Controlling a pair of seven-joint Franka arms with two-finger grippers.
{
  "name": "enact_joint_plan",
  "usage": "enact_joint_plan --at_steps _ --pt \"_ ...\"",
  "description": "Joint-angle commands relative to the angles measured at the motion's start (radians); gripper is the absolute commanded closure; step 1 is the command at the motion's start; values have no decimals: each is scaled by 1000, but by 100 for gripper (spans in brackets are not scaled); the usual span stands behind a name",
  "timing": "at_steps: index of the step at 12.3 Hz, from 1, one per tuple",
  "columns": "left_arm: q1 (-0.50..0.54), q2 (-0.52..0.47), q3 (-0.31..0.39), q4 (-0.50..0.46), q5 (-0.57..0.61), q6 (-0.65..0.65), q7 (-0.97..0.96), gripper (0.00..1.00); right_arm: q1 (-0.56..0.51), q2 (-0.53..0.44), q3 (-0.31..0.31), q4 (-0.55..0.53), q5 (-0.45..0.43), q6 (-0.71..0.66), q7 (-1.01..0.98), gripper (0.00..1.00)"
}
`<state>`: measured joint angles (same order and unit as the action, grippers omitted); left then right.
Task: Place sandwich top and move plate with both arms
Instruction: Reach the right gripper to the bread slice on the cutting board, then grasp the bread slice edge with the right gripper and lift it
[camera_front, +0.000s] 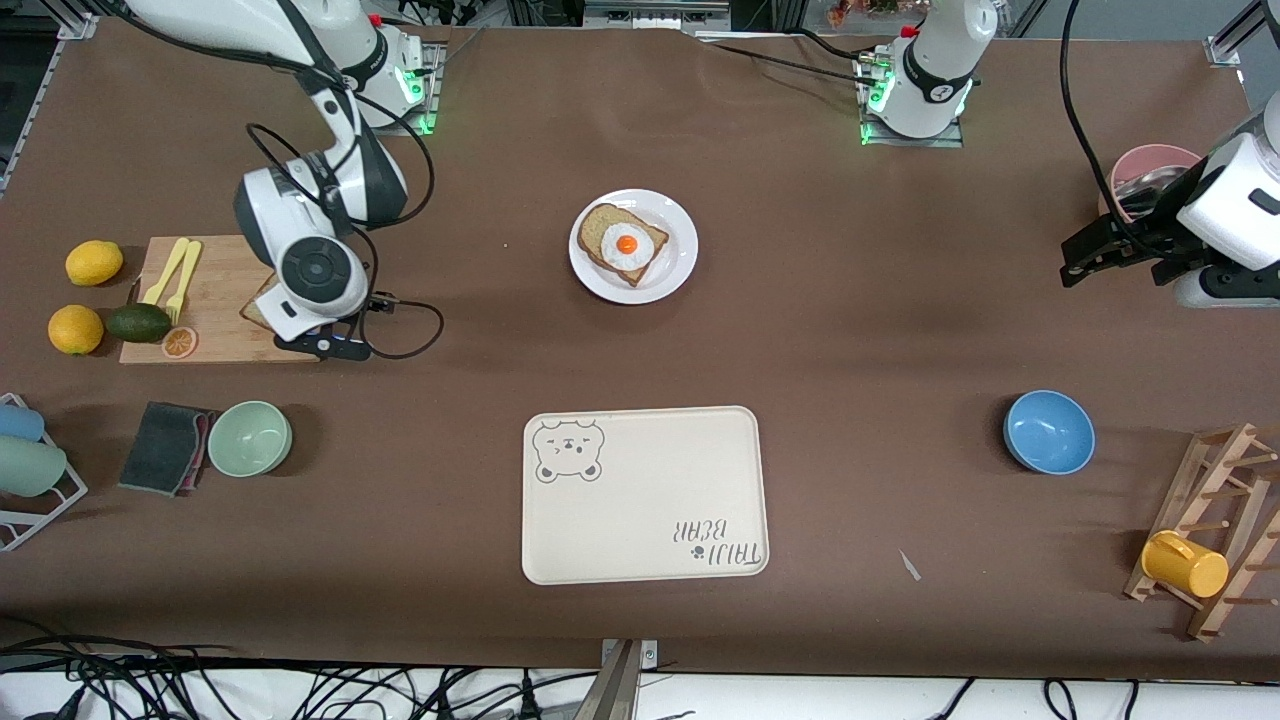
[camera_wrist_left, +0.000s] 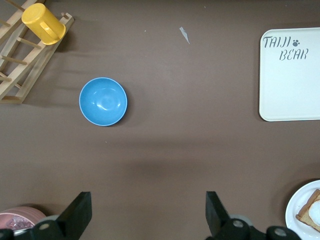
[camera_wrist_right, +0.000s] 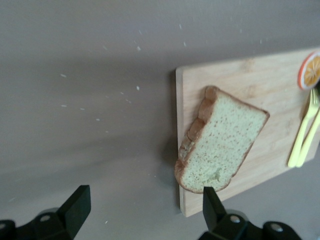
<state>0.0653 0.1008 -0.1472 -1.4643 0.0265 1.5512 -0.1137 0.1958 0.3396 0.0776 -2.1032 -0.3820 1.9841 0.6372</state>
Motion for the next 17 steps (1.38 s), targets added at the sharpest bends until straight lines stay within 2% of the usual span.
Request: enact_joint_plan --at_steps 1,5,7,11,16,17 --pt "-1 -3 -2 19 -27 -20 -7 0 4 59 -1 11 -41 -30 58 7" --pt "-1 -3 -2 19 -27 -20 -7 0 2 73 -4 6 -63 -94 58 8" --pt "-1 -3 -3 19 -27 -20 -7 0 2 87 -5 6 -66 -123 73 11" --pt "-1 -4 -3 21 -27 -20 -7 0 16 136 -5 6 -104 -148 208 12" --pt "-1 -4 -3 21 -27 -20 -7 0 27 162 -5 -14 -221 -146 295 12" --pt "-1 -4 -3 21 -27 -20 -7 0 30 162 -4 -14 -228 -157 298 19"
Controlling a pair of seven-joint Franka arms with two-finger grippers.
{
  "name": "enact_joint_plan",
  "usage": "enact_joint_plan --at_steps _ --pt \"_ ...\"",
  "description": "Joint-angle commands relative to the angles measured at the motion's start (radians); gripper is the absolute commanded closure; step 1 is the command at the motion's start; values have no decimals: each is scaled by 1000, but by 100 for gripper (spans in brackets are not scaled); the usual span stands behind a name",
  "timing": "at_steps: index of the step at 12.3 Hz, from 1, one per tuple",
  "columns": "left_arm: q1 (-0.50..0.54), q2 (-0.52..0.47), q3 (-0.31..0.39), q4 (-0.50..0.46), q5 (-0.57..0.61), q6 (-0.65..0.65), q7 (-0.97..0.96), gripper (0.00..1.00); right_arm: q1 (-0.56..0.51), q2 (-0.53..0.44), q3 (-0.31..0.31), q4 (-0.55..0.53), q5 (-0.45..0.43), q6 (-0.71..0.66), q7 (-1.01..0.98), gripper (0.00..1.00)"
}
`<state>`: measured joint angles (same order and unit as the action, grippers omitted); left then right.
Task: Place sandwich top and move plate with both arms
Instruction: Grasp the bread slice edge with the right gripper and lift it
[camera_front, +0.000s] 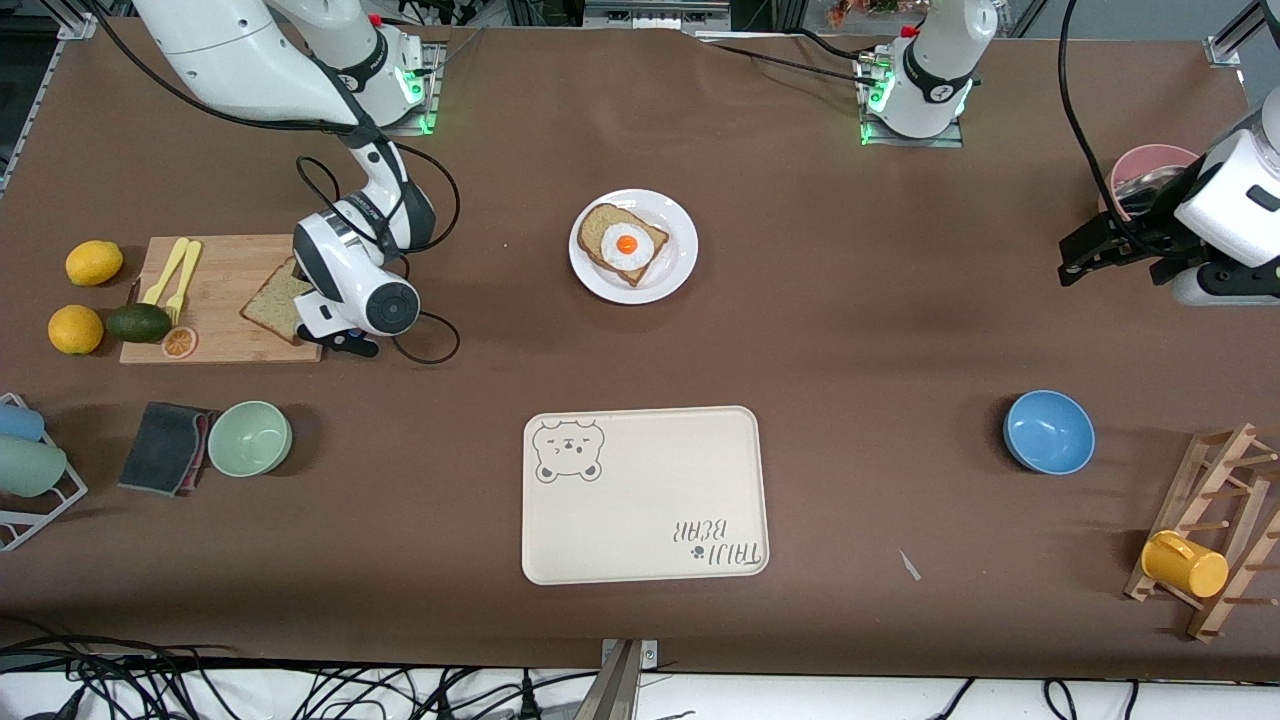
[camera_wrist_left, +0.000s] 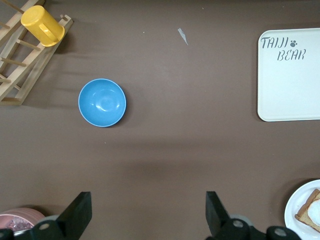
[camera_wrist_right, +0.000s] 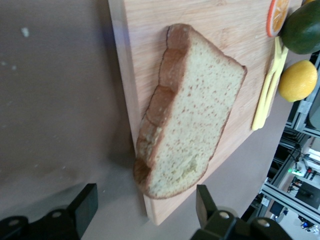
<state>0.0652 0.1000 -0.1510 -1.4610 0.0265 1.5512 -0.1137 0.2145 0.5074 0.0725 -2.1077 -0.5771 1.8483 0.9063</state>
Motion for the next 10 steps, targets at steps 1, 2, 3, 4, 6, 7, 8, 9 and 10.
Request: enact_joint_plan --at_steps 1,2,3,4,6,7,8,9,10 --pt "-1 -2 1 17 -27 -20 -7 0 43 5 1 -9 -38 -41 54 24" --pt "-1 -2 1 17 -27 -20 -7 0 77 31 0 -9 -52 -49 101 25" --pt "-1 -2 1 17 -27 -20 -7 0 79 43 0 -9 -73 -52 141 27" --pt "-1 -3 1 17 -27 -20 -7 0 80 46 0 -9 -78 -55 146 32" --pt "-1 -3 -10 19 -25 -20 -6 0 80 48 0 -9 -81 -60 146 35" --pt "-1 -5 -16 19 -25 -20 -7 0 80 48 0 -9 -98 -70 146 35" --pt "-1 -5 -21 19 -25 -20 -7 0 80 48 0 -9 -118 -80 147 35" --pt "1 -5 -21 19 -25 -20 -7 0 76 51 0 -11 -130 -80 148 35" --pt "1 -5 -21 19 -25 -20 -7 0 72 51 -2 -11 -132 -80 148 35"
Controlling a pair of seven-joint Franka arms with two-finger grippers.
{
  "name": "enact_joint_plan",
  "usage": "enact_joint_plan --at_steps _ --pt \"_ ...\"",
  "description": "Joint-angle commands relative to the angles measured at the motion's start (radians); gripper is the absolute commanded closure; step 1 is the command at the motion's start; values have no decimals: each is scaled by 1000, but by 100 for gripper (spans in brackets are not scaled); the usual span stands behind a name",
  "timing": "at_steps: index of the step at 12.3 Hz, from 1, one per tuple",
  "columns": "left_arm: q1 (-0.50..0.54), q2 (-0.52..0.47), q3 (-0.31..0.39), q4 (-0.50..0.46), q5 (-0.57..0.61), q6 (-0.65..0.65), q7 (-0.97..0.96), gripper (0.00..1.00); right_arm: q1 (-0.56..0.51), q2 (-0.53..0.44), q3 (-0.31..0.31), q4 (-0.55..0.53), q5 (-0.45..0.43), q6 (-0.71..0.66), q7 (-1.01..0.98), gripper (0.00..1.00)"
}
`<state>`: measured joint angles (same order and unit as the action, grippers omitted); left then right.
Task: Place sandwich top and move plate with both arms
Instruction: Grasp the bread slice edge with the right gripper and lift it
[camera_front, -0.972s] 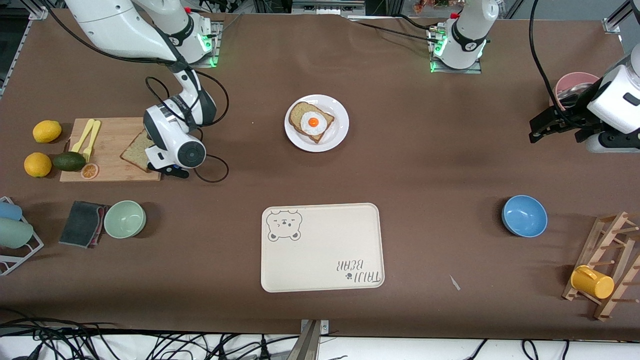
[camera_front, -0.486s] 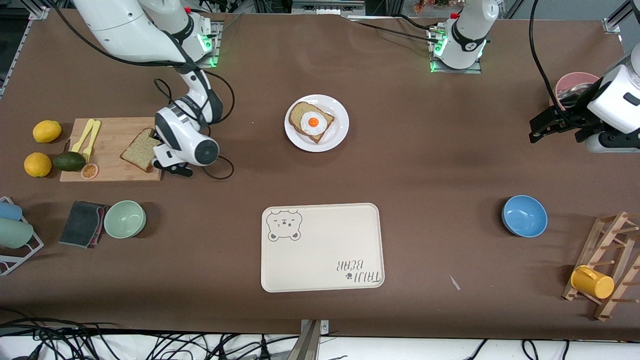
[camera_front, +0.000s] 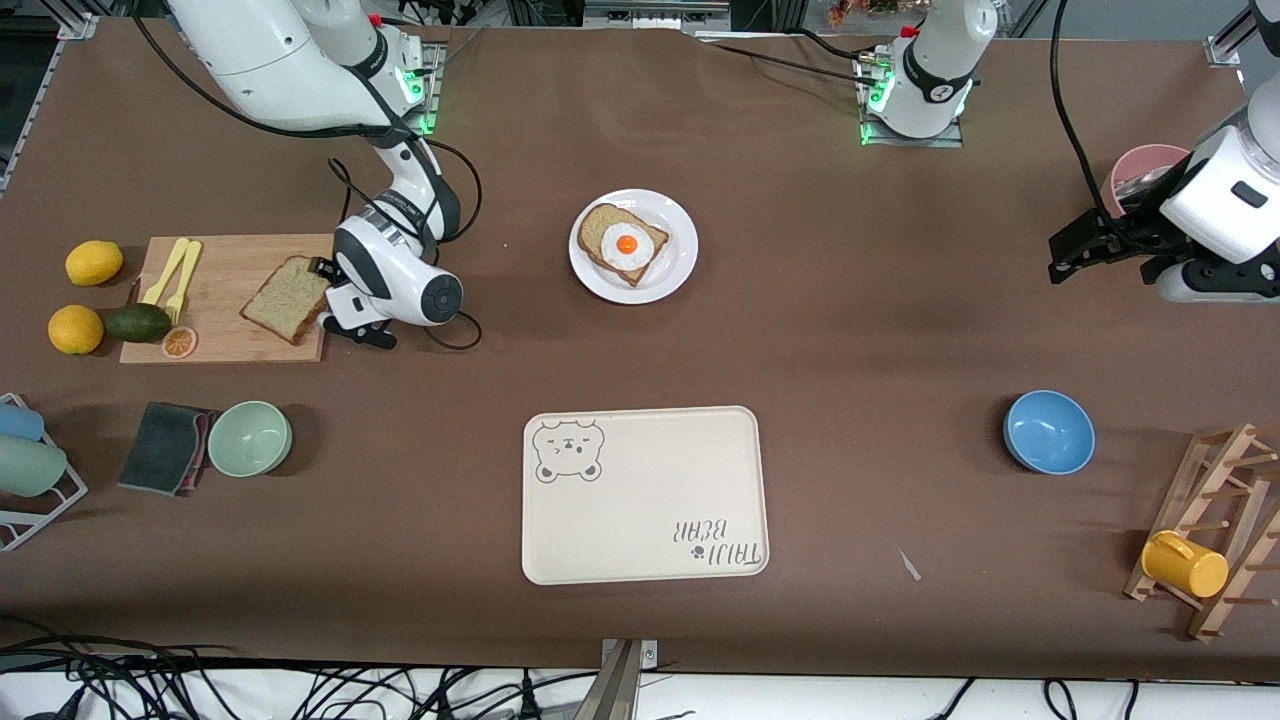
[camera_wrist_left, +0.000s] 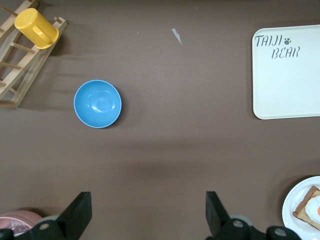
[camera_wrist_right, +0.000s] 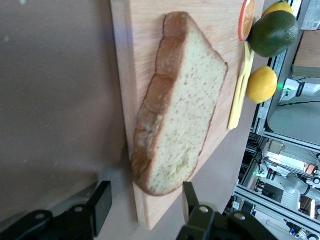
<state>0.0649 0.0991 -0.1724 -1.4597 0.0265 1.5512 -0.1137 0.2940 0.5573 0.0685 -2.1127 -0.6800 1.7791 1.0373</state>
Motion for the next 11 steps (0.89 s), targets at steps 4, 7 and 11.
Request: enact_joint_plan --at_steps 4,7,11 --pt "3 -4 1 18 -25 -20 -7 0 -7 1 2 -6 -30 -10 17 40" --pt "3 -4 2 18 -25 -20 -7 0 -9 1 2 -6 -46 -10 17 59" --pt "3 -4 1 18 -25 -20 -7 0 -10 1 2 -6 -56 -10 17 77"
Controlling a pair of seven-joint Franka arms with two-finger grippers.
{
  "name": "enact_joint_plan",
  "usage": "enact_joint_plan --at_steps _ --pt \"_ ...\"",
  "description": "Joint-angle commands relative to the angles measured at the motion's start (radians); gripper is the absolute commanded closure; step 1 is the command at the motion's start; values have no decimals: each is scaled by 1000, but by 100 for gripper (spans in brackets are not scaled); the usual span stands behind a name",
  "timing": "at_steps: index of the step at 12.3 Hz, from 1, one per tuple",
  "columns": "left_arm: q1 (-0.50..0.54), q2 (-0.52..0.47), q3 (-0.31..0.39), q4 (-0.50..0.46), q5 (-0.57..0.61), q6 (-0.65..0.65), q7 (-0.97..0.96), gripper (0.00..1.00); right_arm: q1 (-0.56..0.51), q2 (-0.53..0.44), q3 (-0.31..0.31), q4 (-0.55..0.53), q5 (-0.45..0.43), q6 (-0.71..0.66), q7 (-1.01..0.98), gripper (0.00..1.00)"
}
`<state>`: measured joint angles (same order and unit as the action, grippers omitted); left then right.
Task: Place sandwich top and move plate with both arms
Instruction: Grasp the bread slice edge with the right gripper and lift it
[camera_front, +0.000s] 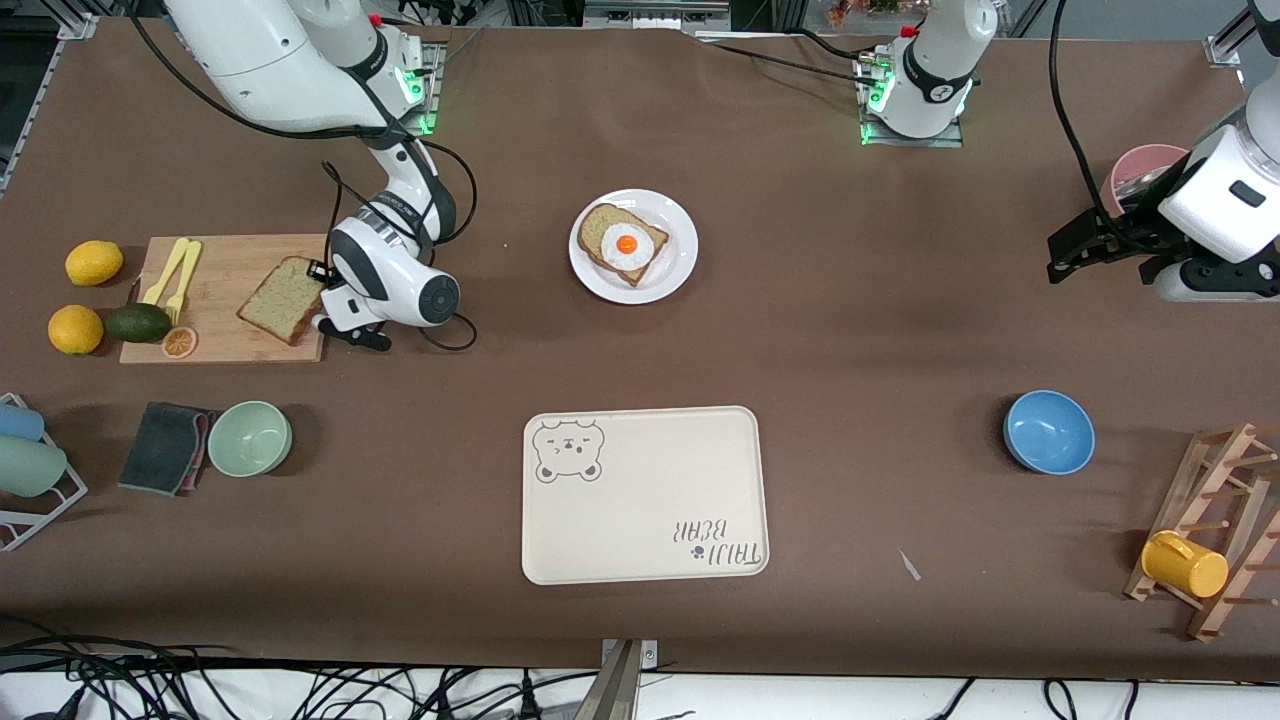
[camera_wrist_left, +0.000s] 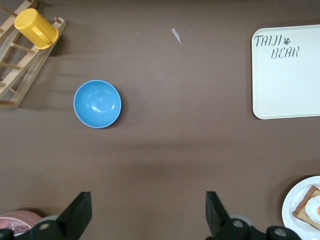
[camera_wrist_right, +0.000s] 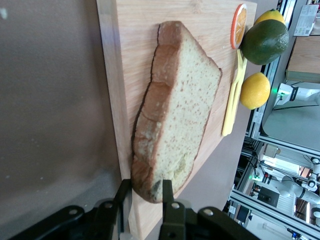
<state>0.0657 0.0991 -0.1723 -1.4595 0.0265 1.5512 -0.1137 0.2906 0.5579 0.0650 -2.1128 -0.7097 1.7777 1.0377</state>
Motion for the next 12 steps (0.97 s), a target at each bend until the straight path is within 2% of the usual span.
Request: enact_joint_plan --at_steps 1,2,5,9,12 --pt "2 -4 0 18 -25 -20 -7 0 -7 0 6 -6 -27 -11 16 80" --pt "3 -4 0 18 -25 -20 -7 0 -5 0 6 -6 -27 -15 16 83" --pt "2 -4 0 18 -25 -20 -7 0 -2 -3 6 -4 -27 -30 16 100" --pt "3 -4 0 18 -25 -20 -7 0 5 -23 33 92 -16 -132 -13 100" --pt "3 -4 2 18 -27 -20 -7 0 2 -41 36 193 71 -139 -128 100"
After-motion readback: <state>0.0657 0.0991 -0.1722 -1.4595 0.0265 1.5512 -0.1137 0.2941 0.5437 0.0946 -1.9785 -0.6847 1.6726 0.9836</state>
